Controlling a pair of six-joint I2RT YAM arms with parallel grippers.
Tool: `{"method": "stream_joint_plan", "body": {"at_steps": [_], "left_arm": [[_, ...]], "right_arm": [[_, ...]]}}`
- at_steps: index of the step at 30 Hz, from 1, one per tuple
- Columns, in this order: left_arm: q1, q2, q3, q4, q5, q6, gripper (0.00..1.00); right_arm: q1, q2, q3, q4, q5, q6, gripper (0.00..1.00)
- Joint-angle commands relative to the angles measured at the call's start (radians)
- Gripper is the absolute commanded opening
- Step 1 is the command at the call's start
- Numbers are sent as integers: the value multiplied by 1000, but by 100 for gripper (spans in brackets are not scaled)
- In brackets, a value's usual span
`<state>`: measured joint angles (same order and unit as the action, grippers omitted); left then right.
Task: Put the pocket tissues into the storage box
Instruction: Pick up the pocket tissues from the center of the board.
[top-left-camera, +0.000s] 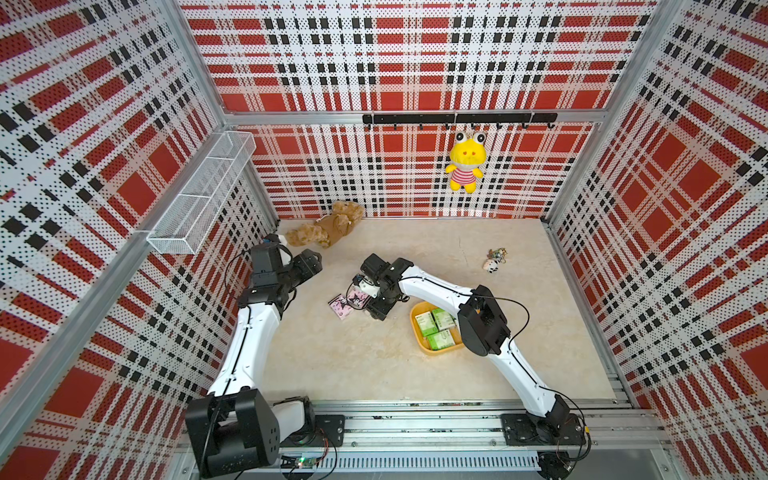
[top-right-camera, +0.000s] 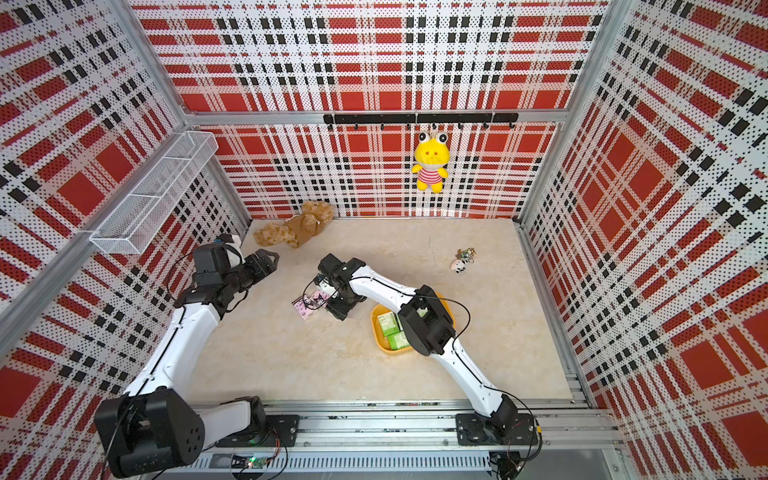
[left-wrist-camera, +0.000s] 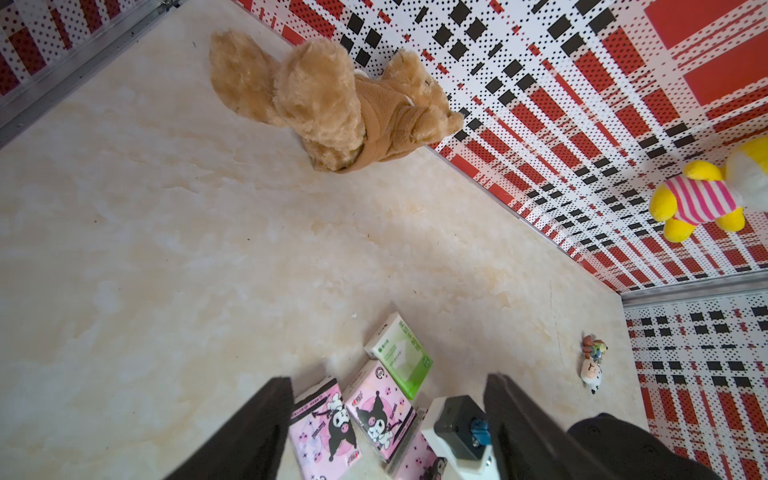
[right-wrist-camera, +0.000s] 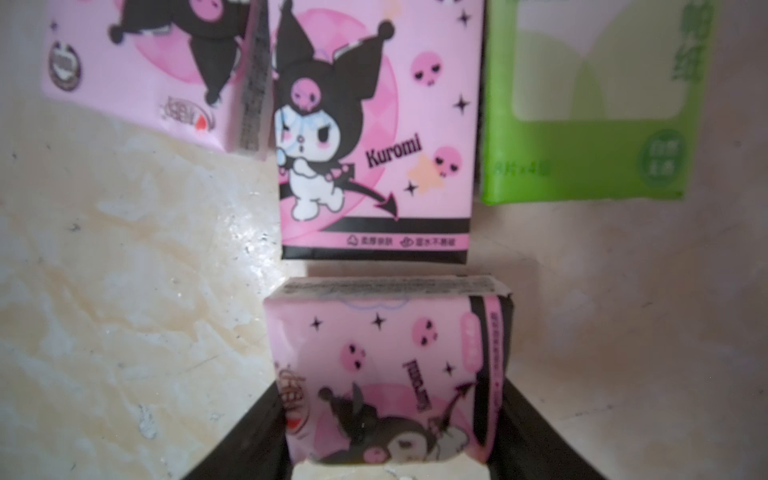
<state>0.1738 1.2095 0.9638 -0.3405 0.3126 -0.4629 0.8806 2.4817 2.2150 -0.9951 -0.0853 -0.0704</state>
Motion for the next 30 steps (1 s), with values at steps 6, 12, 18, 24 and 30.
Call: {"method": "stream_joint_plan", "body": {"at_steps": [6, 12, 18, 24, 30], "left_arm": [[8, 4, 22, -15, 8, 12, 79], [8, 11, 83, -39, 18, 9, 80], [-32, 15, 131, -39, 24, -29, 80], [-126, 21, 141, -39, -36, -53, 80], [-182, 34, 127, -38, -85, -53, 80]], "right_arm": [[-5, -50, 11, 29, 17, 51, 69], [-14, -168, -75, 91, 25, 112, 68], [-26, -343, -256, 145, 59, 174, 68], [-37, -567, -534, 242, 102, 247, 68], [-58, -784, -777, 305, 135, 330, 68]]}}
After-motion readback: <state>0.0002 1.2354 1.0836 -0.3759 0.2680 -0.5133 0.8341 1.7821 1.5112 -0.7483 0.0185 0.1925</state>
